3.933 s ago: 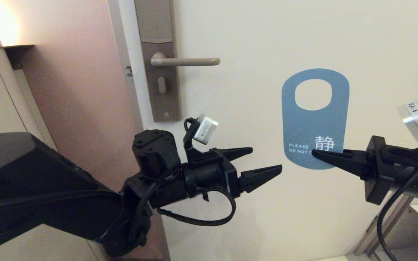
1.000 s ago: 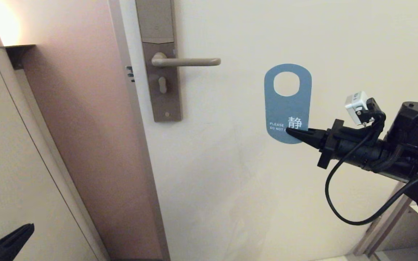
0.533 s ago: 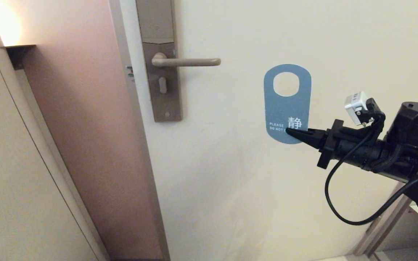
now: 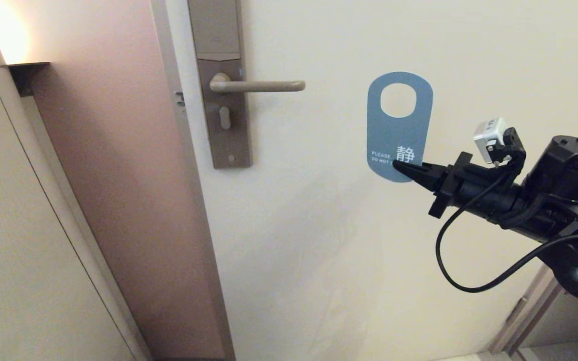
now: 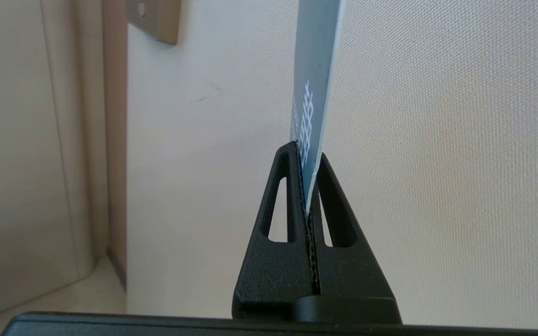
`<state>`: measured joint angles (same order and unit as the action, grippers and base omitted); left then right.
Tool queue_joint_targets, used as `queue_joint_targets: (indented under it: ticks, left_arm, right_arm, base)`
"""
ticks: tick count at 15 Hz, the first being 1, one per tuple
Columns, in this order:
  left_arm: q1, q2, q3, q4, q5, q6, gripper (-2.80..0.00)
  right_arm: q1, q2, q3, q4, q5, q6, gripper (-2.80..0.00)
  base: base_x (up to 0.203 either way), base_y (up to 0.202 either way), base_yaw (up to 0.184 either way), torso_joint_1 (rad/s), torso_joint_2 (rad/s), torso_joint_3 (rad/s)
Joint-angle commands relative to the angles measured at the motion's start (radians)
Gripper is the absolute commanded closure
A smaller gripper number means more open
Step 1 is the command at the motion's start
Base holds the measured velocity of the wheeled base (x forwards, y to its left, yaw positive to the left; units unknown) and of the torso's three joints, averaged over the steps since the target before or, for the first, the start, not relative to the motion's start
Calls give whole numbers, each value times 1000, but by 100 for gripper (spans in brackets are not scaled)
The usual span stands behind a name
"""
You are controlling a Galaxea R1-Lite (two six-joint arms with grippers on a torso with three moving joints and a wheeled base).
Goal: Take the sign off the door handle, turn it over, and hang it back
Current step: Hang the sign back with the other side facing out
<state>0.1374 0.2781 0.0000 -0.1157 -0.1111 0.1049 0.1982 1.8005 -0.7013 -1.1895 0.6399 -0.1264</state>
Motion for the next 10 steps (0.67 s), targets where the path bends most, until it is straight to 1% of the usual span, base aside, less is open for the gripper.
queue_joint_targets:
  ticks: [1,4,7,8,10]
  left_arm:
    - [1,3,0,-1,-1,-1,0]
    - [1,1,0,1,1,-35,0]
    - [1,1,0,1,1,-101,0]
    - [1,1,0,0,1,-126,0]
    - [1,2,0,0,1,-208,0]
  right_arm:
    - [17,26,-3,-18,-8,-1,0]
    - [64,36,-4,-39,-23,-2,0]
    - [76,48,-14,-39,-23,-2,0]
    - [76,50,-17,-39,-23,-1,0]
    - [76,60,-15,-39,-25,-2,0]
  base:
    - [0,0,0,0,0,0]
    - [0,0,0,0,0,0]
    - [0,0,0,0,0,0]
    - [0,0,0,0,0,0]
    - [0,0,0,0,0,0]
